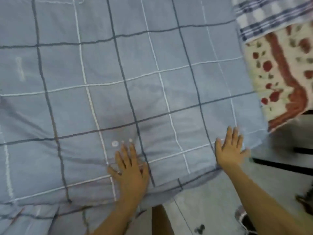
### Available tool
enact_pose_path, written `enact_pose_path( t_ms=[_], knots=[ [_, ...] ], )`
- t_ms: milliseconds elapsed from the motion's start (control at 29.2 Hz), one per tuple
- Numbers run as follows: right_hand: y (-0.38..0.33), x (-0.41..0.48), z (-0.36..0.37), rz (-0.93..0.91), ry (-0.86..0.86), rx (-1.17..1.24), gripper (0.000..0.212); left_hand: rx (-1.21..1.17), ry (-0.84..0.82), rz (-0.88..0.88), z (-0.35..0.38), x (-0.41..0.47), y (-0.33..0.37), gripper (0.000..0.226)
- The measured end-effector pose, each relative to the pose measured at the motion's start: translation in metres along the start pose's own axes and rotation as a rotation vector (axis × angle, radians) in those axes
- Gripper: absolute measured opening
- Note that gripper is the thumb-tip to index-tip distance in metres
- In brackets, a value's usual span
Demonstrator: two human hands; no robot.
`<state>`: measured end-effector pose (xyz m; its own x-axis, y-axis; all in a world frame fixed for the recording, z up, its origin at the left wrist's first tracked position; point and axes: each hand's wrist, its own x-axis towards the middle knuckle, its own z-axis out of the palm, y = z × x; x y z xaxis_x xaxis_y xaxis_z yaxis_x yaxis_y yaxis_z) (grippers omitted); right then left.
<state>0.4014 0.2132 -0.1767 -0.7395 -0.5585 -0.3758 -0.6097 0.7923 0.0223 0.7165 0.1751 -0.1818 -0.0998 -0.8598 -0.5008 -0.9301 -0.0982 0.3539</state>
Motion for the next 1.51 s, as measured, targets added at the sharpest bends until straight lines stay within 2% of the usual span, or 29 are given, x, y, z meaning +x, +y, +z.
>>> enact_pose_path(
  t_ms=[34, 103, 171, 206, 240, 274, 308, 343, 446, 514, 583, 617, 720, 788, 891, 960, 1097, 1234, 1337, 1440, 1508],
  knots=[
    [0.004, 0.003, 0.001, 0.032, -0.023, 0.026, 0.069, -0.022, -0.058, -0.01, 0.002, -0.003, 0.005, 0.085],
    [0.015, 0.009, -0.001, 0.228, 0.052, 0.306, 0.087, -0.04, -0.157, -0.042, 0.004, 0.0, 0.036, 0.109],
    [0.028, 0.024, 0.002, 0.603, 0.135, 0.738, 0.107, -0.022, -0.296, -0.091, 0.004, 0.007, 0.06, 0.132],
    [0.052, 0.034, 0.0, 0.798, 0.139, 0.976, 0.108, 0.014, -0.346, -0.094, 0.011, 0.009, 0.083, 0.141],
    [0.055, 0.041, -0.002, 0.911, 0.057, 1.184, 0.104, 0.032, -0.384, -0.12, 0.01, 0.012, 0.088, 0.149],
    [0.072, 0.051, -0.001, 0.951, -0.055, 1.372, 0.097, 0.074, -0.386, -0.146, 0.012, 0.014, 0.098, 0.156],
    [0.076, 0.057, -0.003, 0.922, -0.178, 1.504, 0.087, 0.087, -0.389, -0.184, 0.01, 0.016, 0.097, 0.161],
    [0.089, 0.066, -0.007, 0.862, -0.229, 1.633, 0.074, 0.132, -0.373, -0.188, 0.016, 0.016, 0.103, 0.164],
    [0.113, 0.092, -0.014, 0.799, -0.117, 1.769, 0.044, 0.18, -0.335, -0.196, 0.024, 0.017, 0.112, 0.168],
    [0.114, 0.097, -0.019, 0.754, -0.179, 1.738, 0.029, 0.221, -0.282, -0.193, 0.024, 0.017, 0.11, 0.17],
    [0.123, 0.109, -0.023, 0.708, -0.164, 1.675, 0.034, 0.224, -0.263, -0.188, 0.034, 0.014, 0.116, 0.173],
    [0.129, 0.111, -0.021, 0.685, -0.105, 1.594, 0.039, 0.224, -0.242, -0.179, 0.038, 0.011, 0.116, 0.175],
    [0.14, 0.116, -0.017, 0.557, 0.211, 1.259, 0.021, 0.301, -0.29, -0.223, 0.038, 0.012, 0.125, 0.175],
    [0.141, 0.116, -0.014, 0.421, 0.256, 1.149, 0.031, 0.323, -0.327, -0.251, 0.032, 0.015, 0.128, 0.172],
    [0.145, 0.118, -0.021, 0.253, 0.168, 1.072, 0.029, 0.341, -0.373, -0.232, 0.029, 0.019, 0.136, 0.162],
    [0.146, 0.118, -0.025, 0.215, 0.109, 1.045, 0.025, 0.354, -0.407, -0.231, 0.024, 0.021, 0.142, 0.155],
    [0.15, 0.123, -0.031, 0.204, 0.03, 1.012, 0.024, 0.359, -0.394, -0.227, 0.025, 0.019, 0.14, 0.157],
    [0.157, 0.125, -0.031, 0.152, 0.05, 0.912, 0.04, 0.333, -0.259, -0.22, 0.031, 0.01, 0.143, 0.163],
    [0.158, 0.121, -0.038, 0.139, 0.047, 0.9, 0.03, 0.299, -0.164, -0.229, 0.031, 0.0, 0.151, 0.158],
    [0.159, 0.125, -0.039, 0.162, 0.052, 0.921, 0.022, 0.299, -0.2, -0.248, 0.028, -0.002, 0.159, 0.148],
    [0.158, 0.129, -0.044, 0.193, -0.006, 0.957, 0.02, 0.288, -0.179, -0.167, 0.027, -0.004, 0.171, 0.14]
  ],
)
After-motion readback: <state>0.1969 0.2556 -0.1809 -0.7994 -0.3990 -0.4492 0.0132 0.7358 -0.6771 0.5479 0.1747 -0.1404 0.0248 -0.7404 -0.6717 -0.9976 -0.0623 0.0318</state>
